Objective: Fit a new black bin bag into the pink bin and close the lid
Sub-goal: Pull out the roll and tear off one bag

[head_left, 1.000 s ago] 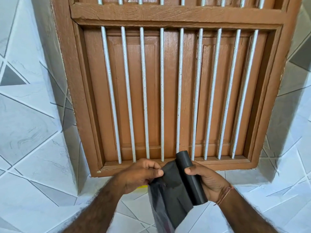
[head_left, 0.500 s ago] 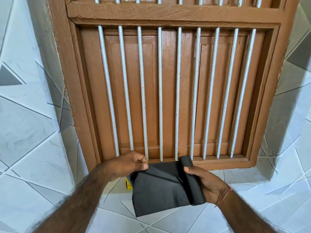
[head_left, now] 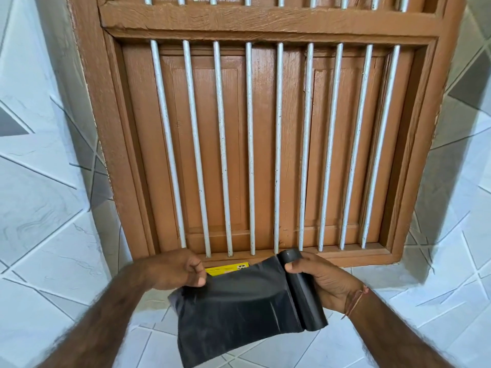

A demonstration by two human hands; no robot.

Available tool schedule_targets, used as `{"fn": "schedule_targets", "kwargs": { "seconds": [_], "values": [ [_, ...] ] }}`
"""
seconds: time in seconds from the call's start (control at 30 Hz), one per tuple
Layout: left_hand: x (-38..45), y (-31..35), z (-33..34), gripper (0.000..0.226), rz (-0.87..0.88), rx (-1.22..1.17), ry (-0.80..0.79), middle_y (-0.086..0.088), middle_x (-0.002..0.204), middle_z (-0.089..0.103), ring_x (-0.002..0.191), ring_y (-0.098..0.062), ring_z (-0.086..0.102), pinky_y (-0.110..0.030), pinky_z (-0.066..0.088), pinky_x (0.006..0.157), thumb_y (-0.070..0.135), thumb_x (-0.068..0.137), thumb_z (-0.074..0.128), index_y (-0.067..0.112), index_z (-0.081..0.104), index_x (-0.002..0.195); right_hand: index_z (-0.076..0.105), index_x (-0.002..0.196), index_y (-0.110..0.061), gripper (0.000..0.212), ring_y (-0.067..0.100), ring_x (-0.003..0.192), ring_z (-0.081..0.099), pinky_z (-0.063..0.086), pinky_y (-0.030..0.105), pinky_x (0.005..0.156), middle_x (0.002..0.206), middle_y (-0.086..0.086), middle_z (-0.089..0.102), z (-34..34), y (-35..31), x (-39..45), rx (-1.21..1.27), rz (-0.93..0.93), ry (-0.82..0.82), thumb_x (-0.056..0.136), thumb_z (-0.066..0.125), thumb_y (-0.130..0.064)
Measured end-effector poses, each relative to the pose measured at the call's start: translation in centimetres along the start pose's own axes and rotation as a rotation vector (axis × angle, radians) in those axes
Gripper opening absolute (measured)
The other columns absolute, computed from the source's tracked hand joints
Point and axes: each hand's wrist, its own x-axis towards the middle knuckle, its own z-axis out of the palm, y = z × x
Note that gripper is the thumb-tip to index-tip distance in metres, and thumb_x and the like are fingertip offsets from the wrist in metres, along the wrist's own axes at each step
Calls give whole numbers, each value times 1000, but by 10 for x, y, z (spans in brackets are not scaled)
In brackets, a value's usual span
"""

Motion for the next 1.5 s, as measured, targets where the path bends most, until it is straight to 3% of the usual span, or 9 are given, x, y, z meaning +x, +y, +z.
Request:
{"fn": "schedule_targets", "kwargs": {
  "seconds": [0.1, 0.17, 0.43, 0.53, 0.6, 0.77, 0.97, 1.3, 1.5],
  "values": [
    [14, 25, 22, 33, 109, -195, 121, 7, 114, 70, 105, -2, 63, -21, 49, 93, 31, 86, 70, 20, 65, 116, 63, 115, 1, 49, 33, 96, 65, 51, 43, 91, 106, 22, 67, 14, -7, 1, -56, 8, -69, 69, 75, -11],
    [24, 44, 40, 52, 172, -406, 11, 4, 126, 66, 118, -6, 60, -22, 46, 101, 33, 83, 73, 20, 56, 130, 59, 119, 5, 48, 34, 99, 63, 50, 45, 93, 110, 24, 65, 23, -11, 2, -82, 12, -102, 74, 72, -9],
    [45, 56, 58, 32, 210, -639, 15, -23, 99, 68, 92, -27, 62, -36, 48, 87, 17, 81, 74, -10, 66, 97, 62, 125, 1, 56, 41, 120, 57, 38, 52, 111, 129, 27, 61, 11, -14, -8, 31, 65, -18, 74, 75, -18],
    [46, 57, 50, 11, 206, -569, -12, -8, 80, 68, 75, -14, 62, -21, 48, 68, 17, 84, 71, 10, 70, 76, 57, 131, 0, 65, 43, 133, 45, 31, 57, 114, 138, 27, 53, 6, -7, -13, 98, 84, 25, 74, 79, -21],
    [45, 55, 43, 22, 197, -523, -17, 3, 69, 68, 65, -5, 60, -15, 45, 59, 14, 88, 67, 18, 68, 66, 57, 131, -1, 66, 44, 132, 45, 31, 59, 113, 138, 28, 53, 3, -3, -14, 118, 78, 39, 72, 81, -18],
    [35, 44, 28, 17, 173, -405, -21, 1, 70, 62, 65, -6, 56, -15, 41, 57, 17, 90, 65, 15, 65, 72, 63, 123, -1, 65, 45, 126, 51, 37, 61, 108, 133, 30, 56, -7, 1, -12, 95, 80, 104, 64, 86, -14],
    [25, 27, 16, 16, 109, -312, -33, -9, 84, 60, 80, -17, 54, -21, 40, 66, 22, 90, 64, 7, 68, 88, 77, 95, -5, 44, 31, 87, 71, 55, 42, 86, 101, 21, 74, -4, 2, -6, 85, 51, 111, 53, 79, -17],
    [18, 16, 15, 35, 5, -217, -61, 1, 91, 68, 87, -10, 60, -27, 46, 80, 37, 84, 70, 7, 69, 101, 72, 108, -5, 44, 35, 103, 65, 46, 50, 103, 114, 23, 69, 11, -8, -3, -13, 14, -59, 65, 74, -13],
    [40, 44, 55, 29, 141, -590, -64, -11, 111, 72, 104, -23, 67, -36, 49, 94, 26, 81, 75, 10, 70, 105, 68, 115, 0, 56, 31, 96, 68, 55, 41, 88, 109, 22, 69, 22, -9, -1, 35, 64, -72, 63, 75, -19]
  ]
}}
